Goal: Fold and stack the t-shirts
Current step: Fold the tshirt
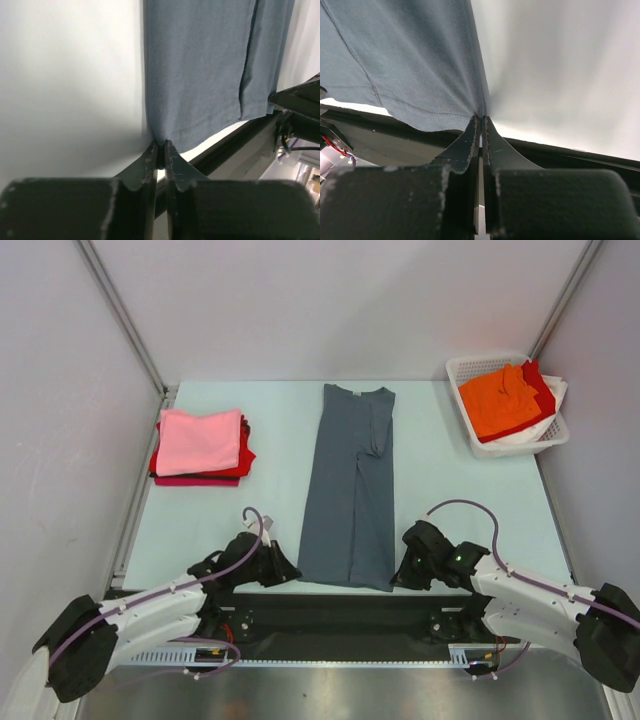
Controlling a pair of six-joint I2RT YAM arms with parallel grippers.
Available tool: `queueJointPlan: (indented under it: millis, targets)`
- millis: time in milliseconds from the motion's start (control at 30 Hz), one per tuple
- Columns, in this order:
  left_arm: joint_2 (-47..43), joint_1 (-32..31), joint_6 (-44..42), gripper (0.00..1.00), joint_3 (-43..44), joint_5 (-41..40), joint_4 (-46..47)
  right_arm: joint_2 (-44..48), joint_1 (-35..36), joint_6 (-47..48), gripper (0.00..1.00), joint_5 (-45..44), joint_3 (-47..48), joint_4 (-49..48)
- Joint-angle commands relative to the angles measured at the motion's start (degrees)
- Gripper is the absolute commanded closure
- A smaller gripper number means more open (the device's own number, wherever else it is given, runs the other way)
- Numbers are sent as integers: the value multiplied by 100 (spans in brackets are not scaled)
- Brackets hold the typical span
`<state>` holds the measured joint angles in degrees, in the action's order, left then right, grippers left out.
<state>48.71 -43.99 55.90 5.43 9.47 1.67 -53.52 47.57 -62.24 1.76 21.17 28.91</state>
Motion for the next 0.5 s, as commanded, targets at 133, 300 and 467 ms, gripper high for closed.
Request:
queueJointPlan:
  millis: [133,300,467]
  targets:
    - [201,-93,-35,100,-315,-244,-422,43,42,98,100,219,133,-52]
    - [-273,-66,-105,99,45,-271,-887,157,7,229,100,97,466,150]
    - [-301,372,-473,100,870,-51,-1169,289,-537,554,100,166,923,28]
